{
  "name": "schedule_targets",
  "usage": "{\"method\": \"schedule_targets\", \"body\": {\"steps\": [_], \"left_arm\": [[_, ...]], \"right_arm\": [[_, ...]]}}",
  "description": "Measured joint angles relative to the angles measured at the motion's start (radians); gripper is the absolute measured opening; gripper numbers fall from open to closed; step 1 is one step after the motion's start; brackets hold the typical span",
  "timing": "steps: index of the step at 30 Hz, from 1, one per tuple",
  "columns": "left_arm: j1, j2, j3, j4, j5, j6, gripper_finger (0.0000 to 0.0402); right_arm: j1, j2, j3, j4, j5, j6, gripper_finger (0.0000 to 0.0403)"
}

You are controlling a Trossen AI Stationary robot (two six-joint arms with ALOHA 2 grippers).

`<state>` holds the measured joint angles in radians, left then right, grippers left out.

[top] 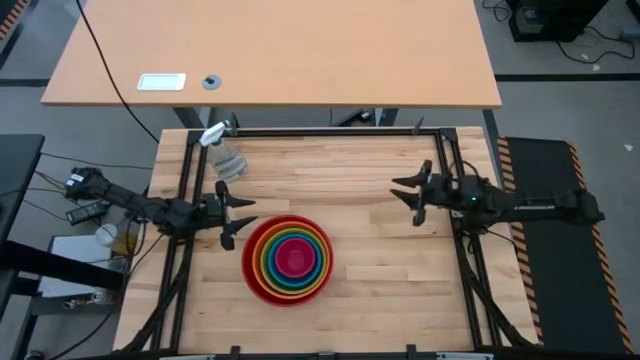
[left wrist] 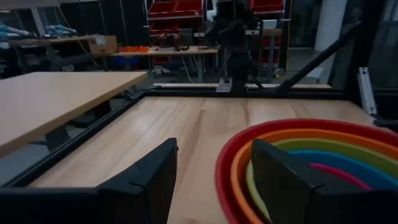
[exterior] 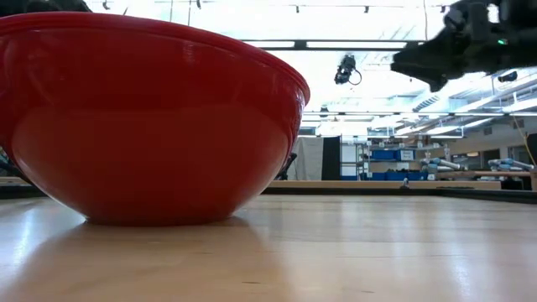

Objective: Nest bowls inside each other
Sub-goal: Return to Home Position

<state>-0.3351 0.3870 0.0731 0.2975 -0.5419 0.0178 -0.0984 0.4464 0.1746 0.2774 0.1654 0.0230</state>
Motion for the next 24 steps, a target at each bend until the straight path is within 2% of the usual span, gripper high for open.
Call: {"method": "schedule_targets", "body": {"steps": [6,10,16,20,24], "left_arm": [[0.018,-0.060,0.000,-0.070,0.001,0.020,0.0208],[0.018,-0.102,0.000,-0.113,0.052,-0.011,0.0208],[0.018,-0.115,0.000,-0.176,0.155,-0.079,0.0208],[0.018,-0.115,-0.043,-0.123,0.241,-0.100,0.0208],[0.017,-0.107,-0.064,-0.133,0.303,-0.111,0.0208]], "right_arm": [[-0.003,-0.222,-0.126,-0.004,0.016,0.026,0.0146],[-0.004,-0.308,-0.168,-0.047,0.025,0.045,0.0146],[-0.003,-0.350,-0.168,-0.080,0.018,0.049,0.0146],[-0.003,-0.357,-0.168,-0.079,0.022,0.065,0.0146],[-0.003,-0.356,-0.168,-0.071,0.089,0.116,0.0146]]}}
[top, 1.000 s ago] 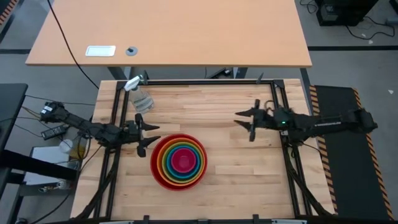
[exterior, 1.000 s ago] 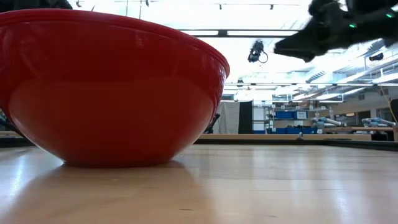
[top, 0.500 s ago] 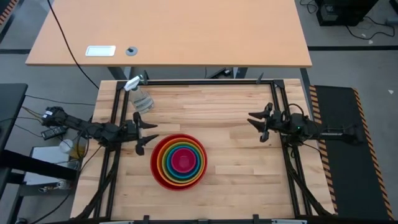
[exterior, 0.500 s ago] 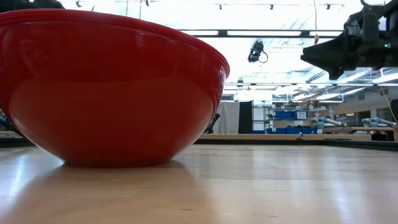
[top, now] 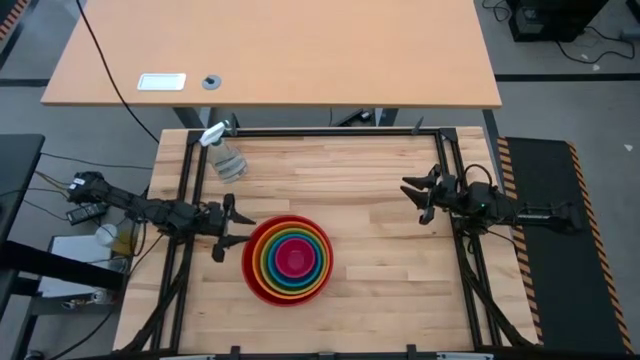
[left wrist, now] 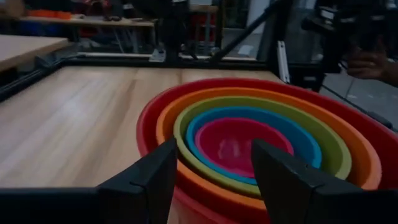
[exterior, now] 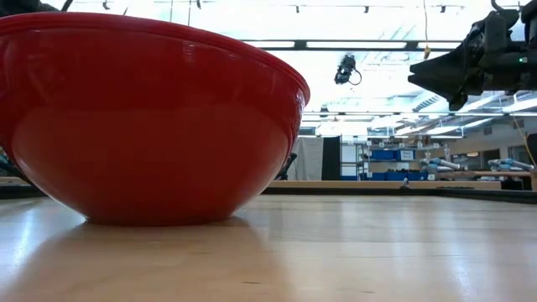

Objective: Nest bowls inside each other
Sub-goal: Return to Home Position

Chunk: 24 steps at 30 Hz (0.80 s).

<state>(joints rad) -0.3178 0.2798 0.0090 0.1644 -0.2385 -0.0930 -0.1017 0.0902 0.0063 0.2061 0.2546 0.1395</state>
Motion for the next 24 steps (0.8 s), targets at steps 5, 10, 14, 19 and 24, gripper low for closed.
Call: {"method": "schedule_targets", "body": {"steps": [5,10,14,19,24], "left_arm": [[0.001,-0.001,0.000,0.053,0.058,0.094,0.0208],[0.001,0.000,0.000,0.135,0.009,0.170,0.0208],[0.001,0.000,-0.001,0.139,-0.038,0.070,0.0208],[0.001,0.001,-0.001,0.139,-0.038,-0.008,0.0208],[0.001,0.002,-0.001,0.139,-0.038,-0.008,0.0208]], "right_arm": [[0.000,0.000,0.000,0.000,0.007,0.017,0.0146],[0.000,0.000,0.000,0.002,0.007,0.017,0.0146],[0.000,0.000,0.000,0.002,0.007,0.016,0.0147],[0.000,0.001,0.000,0.002,0.007,0.016,0.0147],[0.000,0.001,0.000,0.002,0.006,0.016,0.0146]]}}
